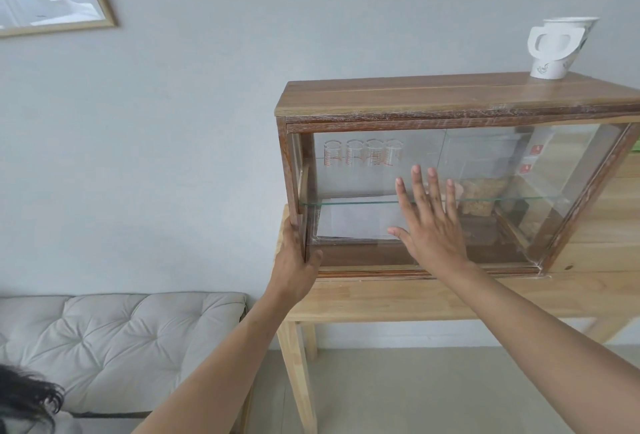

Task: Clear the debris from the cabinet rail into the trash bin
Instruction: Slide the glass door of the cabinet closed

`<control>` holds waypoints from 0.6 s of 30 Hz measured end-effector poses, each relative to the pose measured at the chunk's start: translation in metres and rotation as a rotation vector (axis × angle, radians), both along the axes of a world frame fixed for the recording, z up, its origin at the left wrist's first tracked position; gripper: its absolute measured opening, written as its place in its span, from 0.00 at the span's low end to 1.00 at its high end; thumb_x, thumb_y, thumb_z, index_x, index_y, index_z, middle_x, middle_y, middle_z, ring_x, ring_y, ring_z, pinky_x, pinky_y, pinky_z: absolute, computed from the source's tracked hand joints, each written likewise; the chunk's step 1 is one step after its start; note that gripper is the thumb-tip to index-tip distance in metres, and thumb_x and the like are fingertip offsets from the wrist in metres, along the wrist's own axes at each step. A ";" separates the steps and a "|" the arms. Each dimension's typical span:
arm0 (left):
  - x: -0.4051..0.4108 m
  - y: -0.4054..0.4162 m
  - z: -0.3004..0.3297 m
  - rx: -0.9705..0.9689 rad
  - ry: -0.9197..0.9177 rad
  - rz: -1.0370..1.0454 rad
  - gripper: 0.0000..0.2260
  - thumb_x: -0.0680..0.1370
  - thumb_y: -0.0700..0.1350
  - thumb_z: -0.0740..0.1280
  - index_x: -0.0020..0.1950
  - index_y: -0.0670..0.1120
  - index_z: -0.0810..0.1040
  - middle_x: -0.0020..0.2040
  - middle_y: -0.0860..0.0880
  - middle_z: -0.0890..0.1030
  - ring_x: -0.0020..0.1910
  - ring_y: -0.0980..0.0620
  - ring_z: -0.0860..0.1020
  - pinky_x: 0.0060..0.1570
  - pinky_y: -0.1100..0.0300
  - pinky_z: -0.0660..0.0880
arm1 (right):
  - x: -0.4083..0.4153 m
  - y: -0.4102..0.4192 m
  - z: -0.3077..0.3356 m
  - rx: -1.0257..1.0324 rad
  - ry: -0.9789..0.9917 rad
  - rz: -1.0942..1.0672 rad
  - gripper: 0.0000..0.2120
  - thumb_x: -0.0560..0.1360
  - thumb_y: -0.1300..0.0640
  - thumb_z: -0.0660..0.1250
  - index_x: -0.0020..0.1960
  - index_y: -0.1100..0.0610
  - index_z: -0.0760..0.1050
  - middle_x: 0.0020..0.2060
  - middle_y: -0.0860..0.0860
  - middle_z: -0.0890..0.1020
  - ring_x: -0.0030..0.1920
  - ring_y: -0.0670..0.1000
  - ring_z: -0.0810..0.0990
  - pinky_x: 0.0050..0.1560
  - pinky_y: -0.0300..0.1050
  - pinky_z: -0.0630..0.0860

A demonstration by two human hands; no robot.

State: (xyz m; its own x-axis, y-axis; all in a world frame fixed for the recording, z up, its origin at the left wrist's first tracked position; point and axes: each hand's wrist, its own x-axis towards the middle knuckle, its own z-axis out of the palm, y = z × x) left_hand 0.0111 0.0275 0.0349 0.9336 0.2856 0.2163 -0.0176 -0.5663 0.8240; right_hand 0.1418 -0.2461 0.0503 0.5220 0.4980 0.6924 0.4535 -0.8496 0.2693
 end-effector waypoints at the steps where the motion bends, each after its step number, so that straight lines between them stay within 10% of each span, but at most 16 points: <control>1: -0.001 0.000 0.001 0.005 0.002 -0.002 0.29 0.81 0.44 0.67 0.72 0.64 0.55 0.64 0.57 0.76 0.59 0.49 0.78 0.56 0.52 0.76 | -0.002 0.007 0.000 -0.001 -0.003 0.003 0.55 0.76 0.39 0.75 0.88 0.56 0.45 0.88 0.62 0.46 0.88 0.67 0.46 0.85 0.72 0.46; 9: -0.011 0.003 0.014 0.016 0.058 -0.001 0.24 0.81 0.42 0.67 0.71 0.56 0.59 0.60 0.55 0.78 0.57 0.49 0.79 0.47 0.63 0.72 | -0.012 0.018 0.004 0.026 0.034 -0.009 0.56 0.75 0.41 0.76 0.88 0.55 0.44 0.88 0.62 0.46 0.88 0.67 0.45 0.84 0.72 0.49; 13: -0.025 -0.007 0.031 0.094 0.034 0.052 0.29 0.81 0.38 0.63 0.79 0.49 0.57 0.75 0.47 0.71 0.71 0.42 0.73 0.62 0.52 0.74 | -0.034 0.016 0.020 0.060 0.117 0.044 0.46 0.80 0.45 0.72 0.88 0.54 0.51 0.89 0.59 0.46 0.88 0.64 0.45 0.84 0.72 0.54; 18: -0.039 -0.022 0.061 0.430 0.088 0.078 0.33 0.84 0.43 0.61 0.85 0.45 0.48 0.85 0.41 0.52 0.83 0.41 0.54 0.79 0.44 0.60 | -0.083 0.007 0.056 0.841 0.282 0.218 0.19 0.83 0.58 0.69 0.73 0.57 0.80 0.73 0.54 0.81 0.75 0.53 0.78 0.74 0.61 0.76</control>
